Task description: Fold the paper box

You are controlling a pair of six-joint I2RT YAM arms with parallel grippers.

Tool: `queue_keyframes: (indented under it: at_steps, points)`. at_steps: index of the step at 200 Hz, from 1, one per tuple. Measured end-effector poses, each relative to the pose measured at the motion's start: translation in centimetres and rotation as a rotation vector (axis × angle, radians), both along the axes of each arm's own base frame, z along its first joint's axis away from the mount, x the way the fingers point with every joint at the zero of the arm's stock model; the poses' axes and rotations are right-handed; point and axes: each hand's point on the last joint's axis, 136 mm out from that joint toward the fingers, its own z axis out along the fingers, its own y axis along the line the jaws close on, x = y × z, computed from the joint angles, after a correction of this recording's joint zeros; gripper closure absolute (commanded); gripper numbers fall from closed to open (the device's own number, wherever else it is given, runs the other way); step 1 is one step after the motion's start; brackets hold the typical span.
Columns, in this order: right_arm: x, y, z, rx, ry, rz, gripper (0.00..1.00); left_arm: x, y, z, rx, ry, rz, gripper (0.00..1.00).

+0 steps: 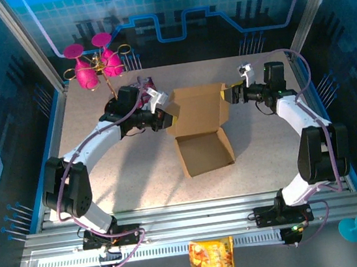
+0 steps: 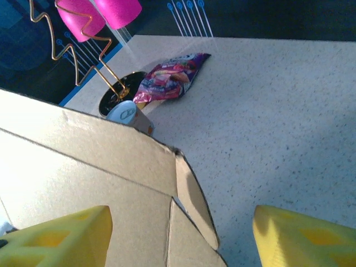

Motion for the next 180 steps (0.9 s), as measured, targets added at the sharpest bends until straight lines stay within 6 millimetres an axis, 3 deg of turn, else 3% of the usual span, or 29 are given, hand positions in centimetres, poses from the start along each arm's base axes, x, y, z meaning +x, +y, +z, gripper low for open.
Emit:
queue_keyframes:
  at_steps: [54, 80, 135, 180]
  points:
    - [-1.3, -0.4, -4.0, 0.045, 0.130, -0.014, 0.34, 0.3, 0.3, -0.6, 0.006, 0.023, -0.008, 1.00]
    - [-1.2, -0.2, -4.8, 0.076, 0.164, -0.008, 0.44, 0.6, 0.3, -0.6, 0.005, 0.030, -0.010, 1.00]
    - [-1.0, 0.9, -6.6, 0.127, 0.223, 0.019, 0.53, 0.7, 0.4, -1.1, 0.010, 0.050, -0.010, 1.00]
    - [-0.8, 2.1, -6.2, 0.138, 0.201, 0.039, 0.77, 0.9, 0.7, -1.2, 0.010, 0.056, 0.002, 1.00]
